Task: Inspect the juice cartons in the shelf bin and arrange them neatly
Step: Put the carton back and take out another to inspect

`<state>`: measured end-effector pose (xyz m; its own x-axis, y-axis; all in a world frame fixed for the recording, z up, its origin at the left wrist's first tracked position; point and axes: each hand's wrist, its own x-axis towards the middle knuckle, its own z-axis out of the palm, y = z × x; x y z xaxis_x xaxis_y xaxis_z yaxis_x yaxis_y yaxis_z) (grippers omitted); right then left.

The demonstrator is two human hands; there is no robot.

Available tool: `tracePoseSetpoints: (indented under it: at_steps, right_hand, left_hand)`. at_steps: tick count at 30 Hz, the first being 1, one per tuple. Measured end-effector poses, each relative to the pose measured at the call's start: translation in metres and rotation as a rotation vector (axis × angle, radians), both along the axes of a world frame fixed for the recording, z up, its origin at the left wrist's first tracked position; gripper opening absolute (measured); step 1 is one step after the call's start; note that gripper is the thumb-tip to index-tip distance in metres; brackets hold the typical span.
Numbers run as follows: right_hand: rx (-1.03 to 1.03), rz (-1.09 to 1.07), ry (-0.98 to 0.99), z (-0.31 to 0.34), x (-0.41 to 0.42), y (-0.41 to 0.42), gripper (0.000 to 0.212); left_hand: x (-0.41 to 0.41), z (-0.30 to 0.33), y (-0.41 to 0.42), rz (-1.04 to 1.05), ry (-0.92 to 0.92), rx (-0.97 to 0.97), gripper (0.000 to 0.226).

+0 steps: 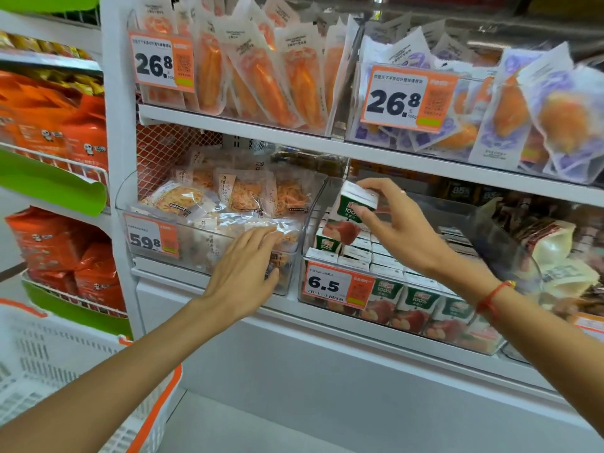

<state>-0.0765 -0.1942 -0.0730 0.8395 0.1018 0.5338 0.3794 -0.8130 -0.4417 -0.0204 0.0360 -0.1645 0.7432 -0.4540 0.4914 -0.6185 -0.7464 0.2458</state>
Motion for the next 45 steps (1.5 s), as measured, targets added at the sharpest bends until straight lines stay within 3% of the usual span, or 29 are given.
tracePoseSetpoints:
  at_steps: [4, 10, 14, 21, 27, 36, 45]
  right_hand:
    - [0.192, 0.015, 0.026, -0.007, -0.043, 0.004, 0.035]
    - [0.501, 0.093, 0.17, -0.043, -0.078, 0.012, 0.021]
    - [0.666, 0.078, 0.306, -0.071, -0.084, 0.009, 0.02]
    - [0.739, 0.002, 0.451, -0.088, -0.075, 0.017, 0.035]
    - [0.878, -0.017, 0.546, -0.091, -0.072, 0.027, 0.035]
    - [0.906, 0.007, 0.672, -0.091, -0.069, 0.024, 0.022]
    - [0.79, 0.113, 0.75, -0.099, -0.075, 0.009, 0.054]
  left_hand:
    - [-0.032, 0.022, -0.015, -0.042, 0.104, -0.189, 0.049]
    - [-0.075, 0.031, -0.036, -0.256, 0.752, -0.455, 0.046]
    - [-0.084, 0.016, -0.035, -0.336, 0.969, -0.515, 0.035]
    - [-0.085, -0.002, -0.024, -0.342, 1.092, -0.487, 0.04]
    - [-0.087, -0.011, -0.031, -0.264, 1.099, -0.553, 0.026]
    - [-0.091, -0.016, -0.038, -0.197, 1.058, -0.673, 0.035]
    - [-0.086, -0.015, -0.035, -0.153, 1.067, -0.744, 0.035]
